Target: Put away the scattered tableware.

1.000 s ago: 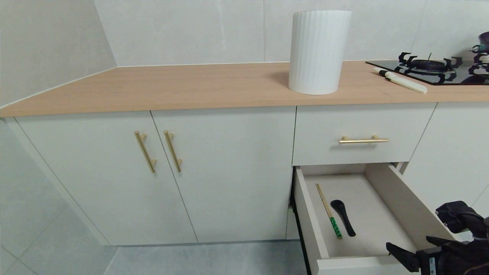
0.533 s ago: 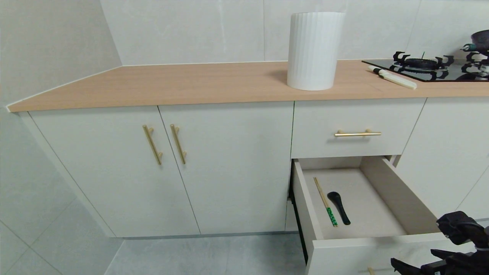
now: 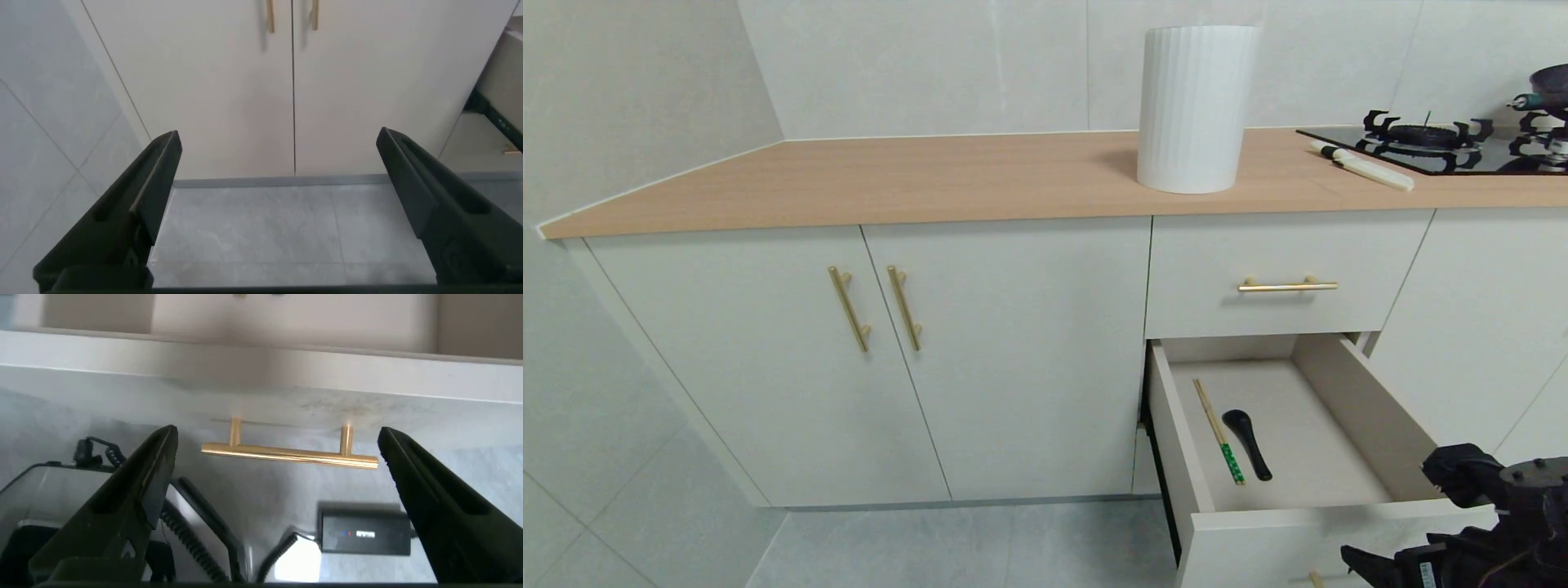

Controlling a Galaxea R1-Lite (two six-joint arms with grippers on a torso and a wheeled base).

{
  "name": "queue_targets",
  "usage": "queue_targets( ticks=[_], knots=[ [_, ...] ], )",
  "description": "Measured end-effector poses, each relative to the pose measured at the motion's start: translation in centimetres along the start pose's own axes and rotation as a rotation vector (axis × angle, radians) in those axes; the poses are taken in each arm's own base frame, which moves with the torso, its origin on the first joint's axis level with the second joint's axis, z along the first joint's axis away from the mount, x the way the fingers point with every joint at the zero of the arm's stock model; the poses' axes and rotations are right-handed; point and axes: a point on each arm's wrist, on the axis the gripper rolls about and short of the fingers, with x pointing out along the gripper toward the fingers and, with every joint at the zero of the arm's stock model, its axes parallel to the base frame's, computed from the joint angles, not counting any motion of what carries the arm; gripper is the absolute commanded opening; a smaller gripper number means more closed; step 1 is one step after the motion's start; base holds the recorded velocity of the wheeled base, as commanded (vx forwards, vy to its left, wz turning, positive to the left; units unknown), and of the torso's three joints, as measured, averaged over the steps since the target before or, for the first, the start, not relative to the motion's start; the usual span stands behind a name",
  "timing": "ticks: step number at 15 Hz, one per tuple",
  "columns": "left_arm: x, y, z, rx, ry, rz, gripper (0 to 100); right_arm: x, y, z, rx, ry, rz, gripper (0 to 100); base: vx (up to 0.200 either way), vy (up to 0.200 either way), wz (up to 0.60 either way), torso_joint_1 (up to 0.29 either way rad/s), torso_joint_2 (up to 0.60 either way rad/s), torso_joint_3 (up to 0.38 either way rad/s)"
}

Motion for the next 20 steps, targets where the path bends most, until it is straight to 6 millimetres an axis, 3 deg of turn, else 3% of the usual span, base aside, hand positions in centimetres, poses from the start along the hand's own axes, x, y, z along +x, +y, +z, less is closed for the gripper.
queue_targets(
  ticks=[13, 20],
  knots=[
    [0.0, 0.0, 0.0, 0.000, -0.001, 0.000, 100, 4.6, 1.3, 2.8, 0.004, -0.004, 0.002, 100, 0.000, 0.000, 0.00, 0.000, 0.00, 0.000],
    [0.0, 0.0, 0.0, 0.000, -0.001, 0.000, 100, 8.8, 1.1, 5.2, 0.033, -0.069, -0.022, 100, 0.000, 0.000, 0.00, 0.000, 0.00, 0.000]
  ],
)
